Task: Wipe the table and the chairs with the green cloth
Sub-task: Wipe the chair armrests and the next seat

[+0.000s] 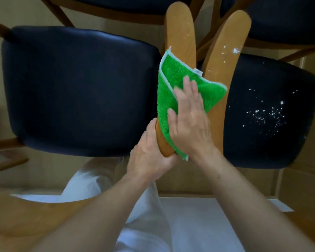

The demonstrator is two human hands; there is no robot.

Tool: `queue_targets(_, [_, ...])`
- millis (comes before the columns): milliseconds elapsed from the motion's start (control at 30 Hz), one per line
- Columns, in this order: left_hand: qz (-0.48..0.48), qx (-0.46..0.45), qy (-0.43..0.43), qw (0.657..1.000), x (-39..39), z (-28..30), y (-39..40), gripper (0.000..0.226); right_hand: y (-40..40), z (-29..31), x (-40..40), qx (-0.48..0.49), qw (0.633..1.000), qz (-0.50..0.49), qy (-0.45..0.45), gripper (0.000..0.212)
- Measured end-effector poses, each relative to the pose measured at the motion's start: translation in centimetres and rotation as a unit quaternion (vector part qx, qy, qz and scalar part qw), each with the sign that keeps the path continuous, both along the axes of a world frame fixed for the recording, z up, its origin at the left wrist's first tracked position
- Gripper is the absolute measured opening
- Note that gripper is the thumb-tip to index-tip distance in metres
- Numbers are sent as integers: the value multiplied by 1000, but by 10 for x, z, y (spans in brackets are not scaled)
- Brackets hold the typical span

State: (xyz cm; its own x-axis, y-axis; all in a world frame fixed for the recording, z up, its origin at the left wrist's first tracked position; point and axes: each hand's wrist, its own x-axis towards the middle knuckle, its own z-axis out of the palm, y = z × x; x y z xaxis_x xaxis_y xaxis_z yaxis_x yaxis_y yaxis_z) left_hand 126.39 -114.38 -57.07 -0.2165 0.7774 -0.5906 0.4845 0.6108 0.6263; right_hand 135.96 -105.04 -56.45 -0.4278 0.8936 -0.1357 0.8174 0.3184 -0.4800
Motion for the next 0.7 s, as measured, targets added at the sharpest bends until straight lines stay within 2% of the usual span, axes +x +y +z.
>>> queue_targets(67, [3, 5, 1, 1000, 0, -1, 0, 102, 22, -4, -8, 4, 997, 50, -60, 60])
queue_targets(167, [-3, 0, -7, 1000, -2, -4, 0, 99, 56, -7, -16, 10, 989, 89, -119, 64])
queue_targets(400, [-23, -4, -14, 1000, -4, -8, -2, 102, 135, -10, -36, 28, 992, 56, -109, 65])
queue_targets(500, [-22, -5, -8, 1000, -4, -8, -2, 102, 109, -8, -33, 17, 988, 51, -146, 69])
queue_targets(700, [-2, 5, -38, 999, -4, -9, 0, 105, 15, -2, -13, -42, 974, 116, -189, 72])
